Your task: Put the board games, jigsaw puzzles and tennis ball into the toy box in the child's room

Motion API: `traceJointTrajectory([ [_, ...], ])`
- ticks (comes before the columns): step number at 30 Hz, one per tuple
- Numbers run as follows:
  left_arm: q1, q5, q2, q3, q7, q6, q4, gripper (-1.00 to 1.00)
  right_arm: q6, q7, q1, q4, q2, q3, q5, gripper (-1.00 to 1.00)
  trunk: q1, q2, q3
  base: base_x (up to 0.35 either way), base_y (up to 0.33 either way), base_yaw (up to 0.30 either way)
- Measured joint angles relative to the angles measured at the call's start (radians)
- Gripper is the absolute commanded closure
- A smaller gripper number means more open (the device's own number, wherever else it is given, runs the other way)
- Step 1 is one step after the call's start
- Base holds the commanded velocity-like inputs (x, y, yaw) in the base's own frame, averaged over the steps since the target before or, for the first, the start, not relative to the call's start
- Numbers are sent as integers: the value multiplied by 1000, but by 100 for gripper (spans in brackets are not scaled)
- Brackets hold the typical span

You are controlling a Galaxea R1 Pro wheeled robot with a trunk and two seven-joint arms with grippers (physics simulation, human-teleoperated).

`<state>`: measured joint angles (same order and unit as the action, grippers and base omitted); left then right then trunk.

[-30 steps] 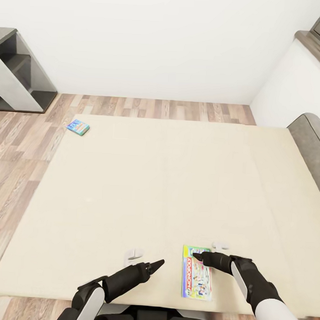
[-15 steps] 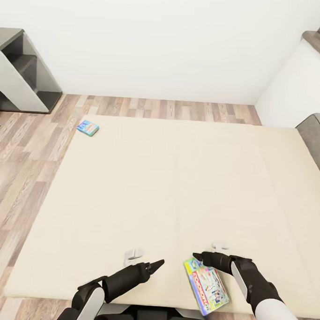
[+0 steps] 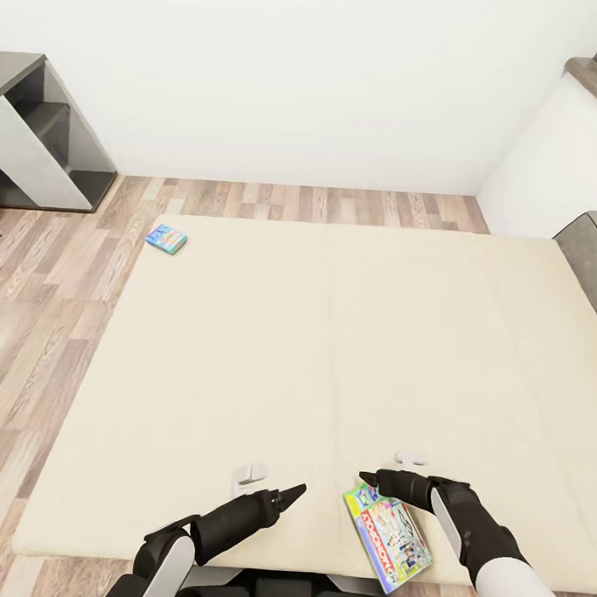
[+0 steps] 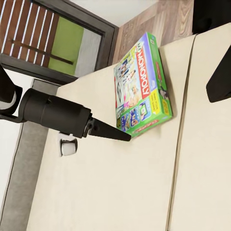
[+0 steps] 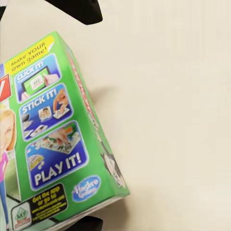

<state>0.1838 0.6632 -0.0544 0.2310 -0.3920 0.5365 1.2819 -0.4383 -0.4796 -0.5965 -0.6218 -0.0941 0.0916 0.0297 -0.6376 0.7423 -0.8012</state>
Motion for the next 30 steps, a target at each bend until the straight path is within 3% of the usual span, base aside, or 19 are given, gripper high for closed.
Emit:
traceJointTrajectory([
  [20, 0, 0, 1, 0, 0, 0, 0, -100, 0, 0, 0, -1, -14, 0, -1, -100, 0, 0, 0, 0, 3, 0],
  [28, 0, -1, 1, 0, -1, 0, -1, -100, 0, -6, 2, -2, -58, 0, -3, -100, 0, 0, 0, 0, 0, 0],
  [30, 0, -1, 1, 0, -1, 0, -3, -100, 0, -10, 4, -2, -82, -1, -3, -100, 0, 0, 0, 0, 0, 0],
])
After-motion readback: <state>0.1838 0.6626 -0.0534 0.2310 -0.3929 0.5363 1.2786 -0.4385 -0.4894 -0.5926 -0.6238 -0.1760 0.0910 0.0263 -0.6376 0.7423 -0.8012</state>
